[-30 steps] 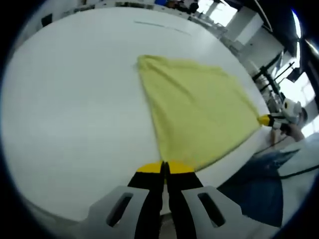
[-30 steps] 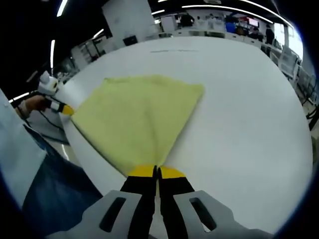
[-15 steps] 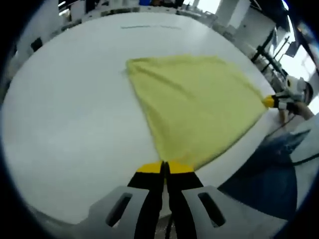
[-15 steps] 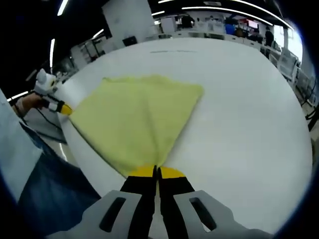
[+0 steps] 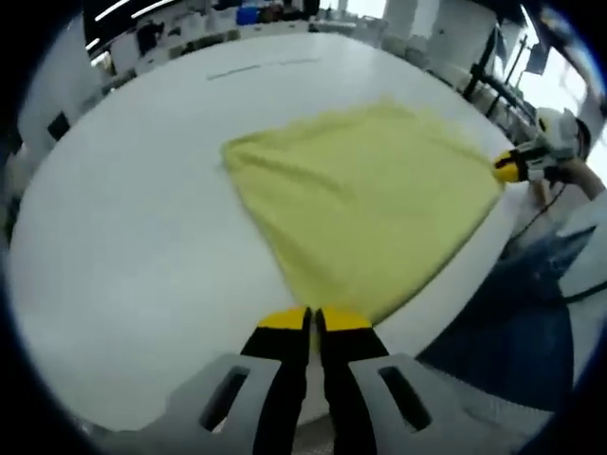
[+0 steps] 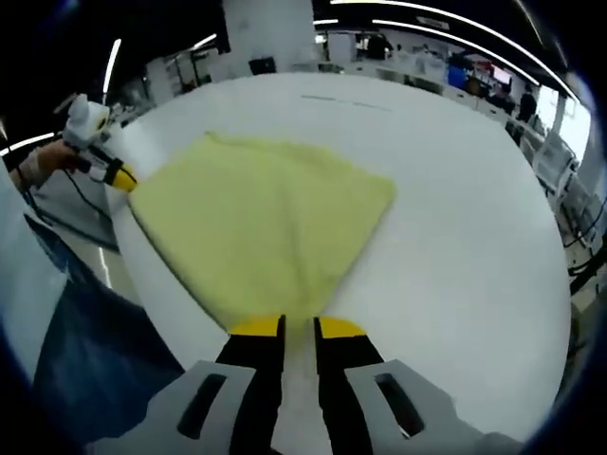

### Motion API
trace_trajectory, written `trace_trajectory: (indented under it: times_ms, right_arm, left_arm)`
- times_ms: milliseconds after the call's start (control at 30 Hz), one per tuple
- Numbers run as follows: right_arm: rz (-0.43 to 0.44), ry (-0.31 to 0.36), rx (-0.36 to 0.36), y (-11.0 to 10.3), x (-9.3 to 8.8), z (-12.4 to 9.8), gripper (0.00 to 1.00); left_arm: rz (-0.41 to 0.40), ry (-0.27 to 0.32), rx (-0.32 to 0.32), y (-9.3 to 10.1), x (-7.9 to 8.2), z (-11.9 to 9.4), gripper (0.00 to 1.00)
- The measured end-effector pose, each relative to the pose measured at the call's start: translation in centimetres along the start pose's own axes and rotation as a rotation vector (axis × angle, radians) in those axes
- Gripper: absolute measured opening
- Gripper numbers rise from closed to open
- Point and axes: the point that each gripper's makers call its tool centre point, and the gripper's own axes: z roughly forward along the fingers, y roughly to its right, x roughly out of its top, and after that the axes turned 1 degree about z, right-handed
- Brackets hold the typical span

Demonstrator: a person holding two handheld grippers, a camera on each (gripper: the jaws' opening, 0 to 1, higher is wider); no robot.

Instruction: Fold the garment on the visible template until the final outline fits inside the template.

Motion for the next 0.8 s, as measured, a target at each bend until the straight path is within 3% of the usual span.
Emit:
trace_trajectory:
  times_ms: [133, 267, 467, 633, 800]
  right_arm:
    - [-0.03, 0.001, -0.007, 0.0, 0.7, -0.5, 0.23]
    - [-0.033, -0.002, -0.005, -0.2, 1.2, -1.0, 0.41]
    - [-0.074, 0.027, 0.019, -1.2, 2.9, -1.9, 0.53]
    - [-0.109, 0.042, 0.036, -2.0, 4.1, -2.8, 0.61]
    - [-0.137, 0.058, 0.032, -2.2, 5.1, -3.7, 0.67]
  left_arm:
    - [0.031, 0.021, 0.004, 0.4, 1.0, -0.9, 0.01]
    - [0.059, 0.055, -0.007, 1.4, 2.2, -1.8, 0.07]
    - [0.08, 0.096, -0.011, 1.9, 3.7, -3.1, 0.1]
    - [0.1, 0.179, -0.054, 3.4, 5.9, -4.4, 0.21]
    - [0.154, 0.189, -0.052, 3.8, 6.6, -5.2, 0.34]
